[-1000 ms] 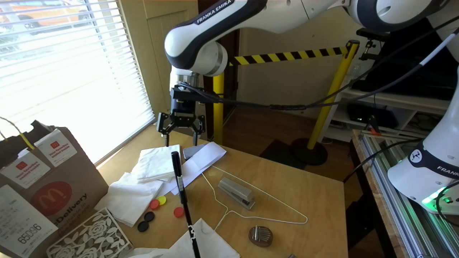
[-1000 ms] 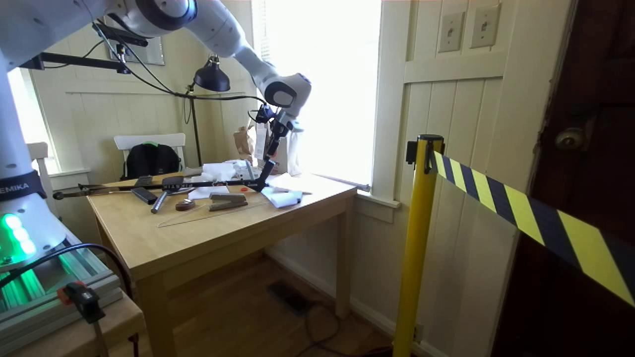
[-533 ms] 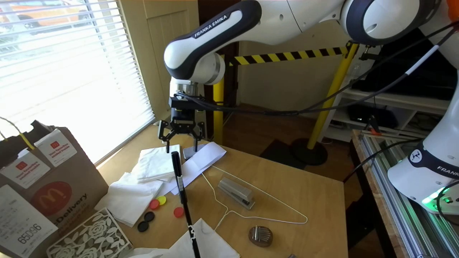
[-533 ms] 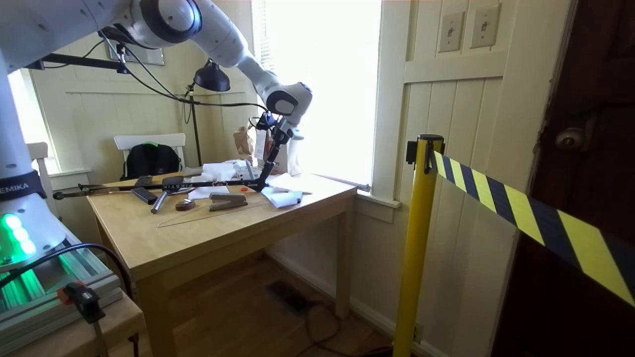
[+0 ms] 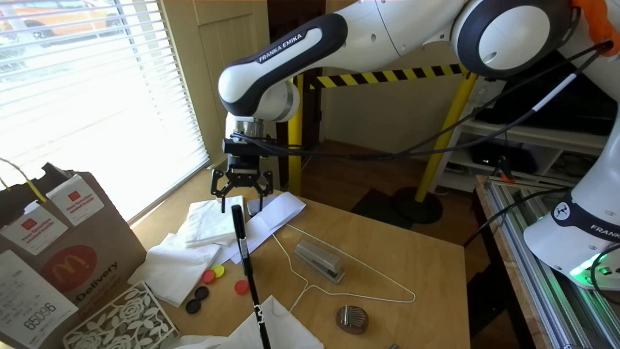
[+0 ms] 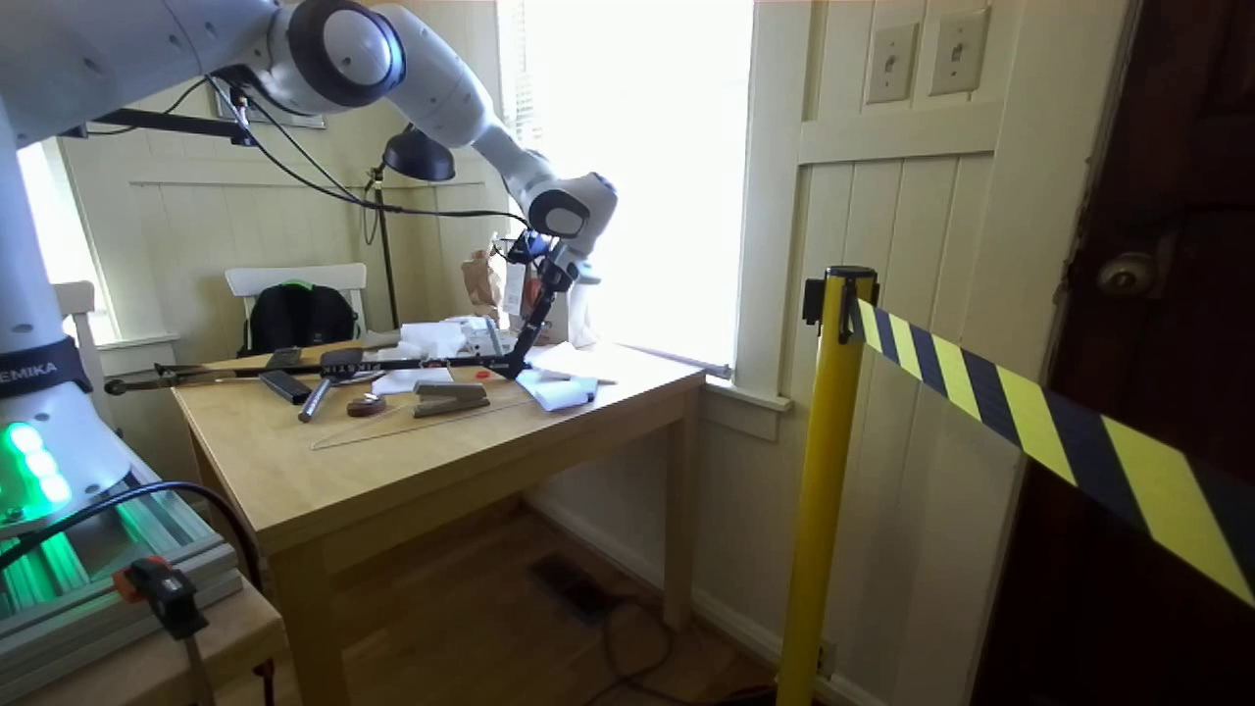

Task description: Pick up the black object from the table and put it on the floor

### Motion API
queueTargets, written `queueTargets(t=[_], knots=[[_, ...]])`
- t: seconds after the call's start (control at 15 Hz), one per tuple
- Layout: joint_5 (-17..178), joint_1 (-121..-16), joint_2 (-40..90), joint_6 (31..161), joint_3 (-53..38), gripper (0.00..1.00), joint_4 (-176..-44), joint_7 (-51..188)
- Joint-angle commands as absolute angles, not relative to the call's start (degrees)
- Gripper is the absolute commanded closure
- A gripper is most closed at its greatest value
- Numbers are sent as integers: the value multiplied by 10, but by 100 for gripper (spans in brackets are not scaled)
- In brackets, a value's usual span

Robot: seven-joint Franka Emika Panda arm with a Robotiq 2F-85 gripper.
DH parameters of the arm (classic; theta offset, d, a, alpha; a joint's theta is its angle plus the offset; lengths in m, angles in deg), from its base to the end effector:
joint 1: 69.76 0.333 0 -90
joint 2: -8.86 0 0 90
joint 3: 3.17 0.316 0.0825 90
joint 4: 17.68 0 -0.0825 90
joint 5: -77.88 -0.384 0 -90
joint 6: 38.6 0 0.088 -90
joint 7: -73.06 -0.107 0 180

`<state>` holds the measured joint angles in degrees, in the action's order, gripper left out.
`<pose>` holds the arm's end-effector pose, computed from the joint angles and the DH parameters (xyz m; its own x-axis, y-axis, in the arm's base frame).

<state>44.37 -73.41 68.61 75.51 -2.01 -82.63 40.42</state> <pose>0.7508 -0.0030 0.1579 0.5910 -0.6643 -0.4576 -0.8037 -0.5337 -0.2632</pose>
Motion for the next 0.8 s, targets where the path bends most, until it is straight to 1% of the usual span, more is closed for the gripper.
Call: queueTargets(t=[0.0,0.07,0.13,0.2,0.33,0.4,0.47,0.53,0.6,0.67,0.73], knots=[[452,-733,718,739,-13,8,-774,364],[452,-734,722,738,-11,9,-768,359],[452,-733,726,739,-10,16,-763,354],[453,-734,730,739,-9,17,-759,351],[455,-735,737,737,-8,25,-752,347],[457,-734,741,737,-8,23,-749,345],[457,-734,744,737,-8,28,-746,344],[459,-733,747,739,-9,28,-743,343],[459,-734,749,739,-8,48,-740,343],[459,-734,751,739,-8,53,-738,342],[457,-734,752,740,-6,54,-735,342]])
